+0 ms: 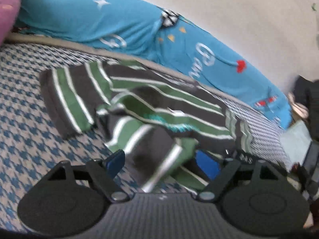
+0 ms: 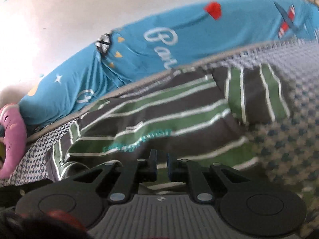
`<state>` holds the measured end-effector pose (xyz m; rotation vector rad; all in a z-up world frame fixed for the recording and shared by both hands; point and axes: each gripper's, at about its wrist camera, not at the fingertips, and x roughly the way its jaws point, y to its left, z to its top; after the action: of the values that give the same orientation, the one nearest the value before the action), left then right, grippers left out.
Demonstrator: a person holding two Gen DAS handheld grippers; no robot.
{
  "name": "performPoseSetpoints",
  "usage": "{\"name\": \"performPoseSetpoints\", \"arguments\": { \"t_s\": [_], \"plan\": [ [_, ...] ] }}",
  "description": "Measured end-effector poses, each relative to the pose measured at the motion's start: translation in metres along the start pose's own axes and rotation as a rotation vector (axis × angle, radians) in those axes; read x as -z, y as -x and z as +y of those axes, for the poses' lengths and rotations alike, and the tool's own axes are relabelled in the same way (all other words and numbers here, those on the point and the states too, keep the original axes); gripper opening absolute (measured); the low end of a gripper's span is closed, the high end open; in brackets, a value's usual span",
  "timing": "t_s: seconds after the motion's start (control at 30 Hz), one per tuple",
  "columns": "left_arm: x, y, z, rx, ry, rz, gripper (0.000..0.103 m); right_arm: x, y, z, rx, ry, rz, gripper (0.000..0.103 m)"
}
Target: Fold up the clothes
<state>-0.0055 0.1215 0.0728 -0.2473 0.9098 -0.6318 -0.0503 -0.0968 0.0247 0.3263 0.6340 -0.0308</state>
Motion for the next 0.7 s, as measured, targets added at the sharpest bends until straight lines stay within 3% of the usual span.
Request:
{"name": "performPoseSetpoints", "arguments": {
  "t_s": [0.2,0.3,0.43,0.63,0.7],
  "plan": [
    [0.009,0.002,-0.01,0.02,-0.114,0.043,0.082,0.003,0.024,-0.001,-0.084,0.163,-0.009,0.013],
    [0.013,-0.002,-0.01,-0.007,-0.146,0.064,0.082,0.008,0.034,-0.002,-0.14,0.223,0.001,0.013],
    [0.014,-0.013,-0.004,-0.097,-0.14,0.078,0.082,0.019,0.042,0.006,-0.233,0.323,0.022,0.013],
    [0.005,-0.024,0.007,-0.172,-0.082,0.073,0.082,0.042,0.045,0.026,-0.363,0.493,0.111,0.013],
    [0.002,-0.028,0.008,-0.187,-0.076,0.072,0.082,0.049,0.04,0.031,-0.361,0.532,0.134,0.013]
  ]
}}
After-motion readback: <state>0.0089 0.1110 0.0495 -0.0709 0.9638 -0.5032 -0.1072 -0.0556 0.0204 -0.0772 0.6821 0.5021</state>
